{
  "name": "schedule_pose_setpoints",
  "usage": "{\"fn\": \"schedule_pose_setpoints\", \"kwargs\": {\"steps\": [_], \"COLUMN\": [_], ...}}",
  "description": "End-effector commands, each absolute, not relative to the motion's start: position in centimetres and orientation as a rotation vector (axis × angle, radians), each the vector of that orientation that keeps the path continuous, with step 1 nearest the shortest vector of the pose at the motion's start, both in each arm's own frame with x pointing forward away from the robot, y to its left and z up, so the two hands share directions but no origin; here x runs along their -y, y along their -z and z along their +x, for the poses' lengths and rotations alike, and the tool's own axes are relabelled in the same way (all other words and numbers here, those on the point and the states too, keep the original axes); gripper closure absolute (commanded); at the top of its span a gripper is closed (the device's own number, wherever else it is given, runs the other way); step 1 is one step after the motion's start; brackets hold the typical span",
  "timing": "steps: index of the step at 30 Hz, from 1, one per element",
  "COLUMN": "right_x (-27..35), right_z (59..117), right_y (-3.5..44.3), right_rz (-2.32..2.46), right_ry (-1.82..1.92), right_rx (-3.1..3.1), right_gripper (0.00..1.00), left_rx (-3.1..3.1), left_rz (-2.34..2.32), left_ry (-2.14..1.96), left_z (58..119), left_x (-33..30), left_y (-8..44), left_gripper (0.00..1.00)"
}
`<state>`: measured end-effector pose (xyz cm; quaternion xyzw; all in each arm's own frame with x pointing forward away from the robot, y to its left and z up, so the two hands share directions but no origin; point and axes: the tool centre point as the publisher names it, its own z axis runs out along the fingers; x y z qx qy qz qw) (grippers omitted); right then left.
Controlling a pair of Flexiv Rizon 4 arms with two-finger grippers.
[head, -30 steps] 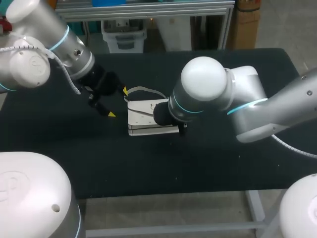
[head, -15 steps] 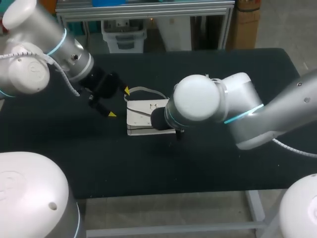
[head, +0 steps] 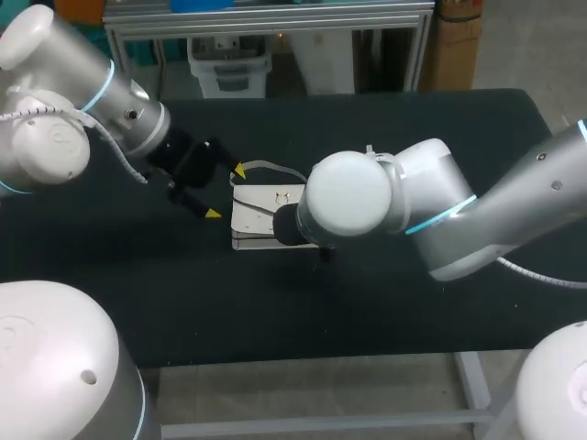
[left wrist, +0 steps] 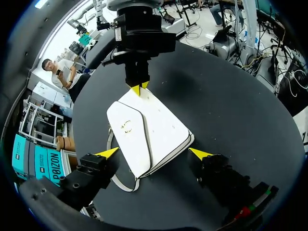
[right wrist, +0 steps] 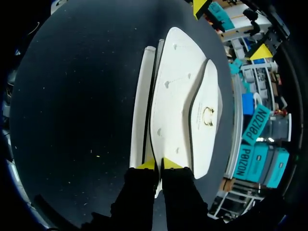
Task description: Pick up the bag, open it, inspect its contents, close it, and place it on the opposite side
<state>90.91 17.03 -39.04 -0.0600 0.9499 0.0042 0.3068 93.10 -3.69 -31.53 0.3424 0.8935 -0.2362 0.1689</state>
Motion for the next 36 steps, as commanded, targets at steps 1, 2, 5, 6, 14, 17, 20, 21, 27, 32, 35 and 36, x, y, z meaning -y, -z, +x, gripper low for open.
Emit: {"fn": "schedule_pose_setpoints", "kwargs": {"steps": [1,2,5,6,14,17,20,21,27,32,35,36], "right_x": [-17.2,-17.2,-17.2,-17.2,-17.2,-17.2,-17.2,-17.2,-17.2,-17.2,-17.2,-17.2], "right_z": [91.1,91.1,91.1,91.1,91.1,91.1,91.1,91.1,91.1,91.1,91.1,91.1], "right_y": [39.7,39.7,39.7,39.7,39.7,39.7,39.7,39.7,39.7,39.7,39.7,39.7], "right_rz": [-0.159,-0.159,-0.159,-0.159,-0.159,-0.159,-0.159,-0.159,-0.159,-0.159,-0.159,-0.159], "right_ry": [-0.012,-0.012,-0.012,-0.012,-0.012,-0.012,-0.012,-0.012,-0.012,-0.012,-0.012,-0.012], "right_rx": [-2.51,-2.51,-2.51,-2.51,-2.51,-2.51,-2.51,-2.51,-2.51,-2.51,-2.51,-2.51], "right_gripper": [1.0,1.0,1.0,1.0,1.0,1.0,1.0,1.0,1.0,1.0,1.0,1.0], "left_rx": [-2.526,-2.518,-2.48,-2.465,-2.382,-2.339,-2.297,-2.283,-2.243,-2.229,-2.217,-2.205], "left_rz": [0.978,0.984,1.017,1.026,1.07,1.086,1.087,1.09,1.081,1.074,1.067,1.061], "left_ry": [0.706,0.715,0.731,0.737,0.726,0.72,0.729,0.747,0.79,0.822,0.805,0.775], "left_z": [93.5,93.5,93.2,93.1,92.7,92.8,93.1,93.2,93.5,93.5,93.6,93.7], "left_x": [3.8,4.0,4.4,4.6,6.2,6.7,7.0,7.1,7.8,8.4,9.0,9.2], "left_y": [32.0,32.1,32.2,32.2,33.2,33.8,34.2,34.4,35.0,35.1,35.5,35.7], "left_gripper": [0.13,0.16,0.32,0.37,0.53,0.53,0.51,0.51,0.52,0.51,0.51,0.51]}}
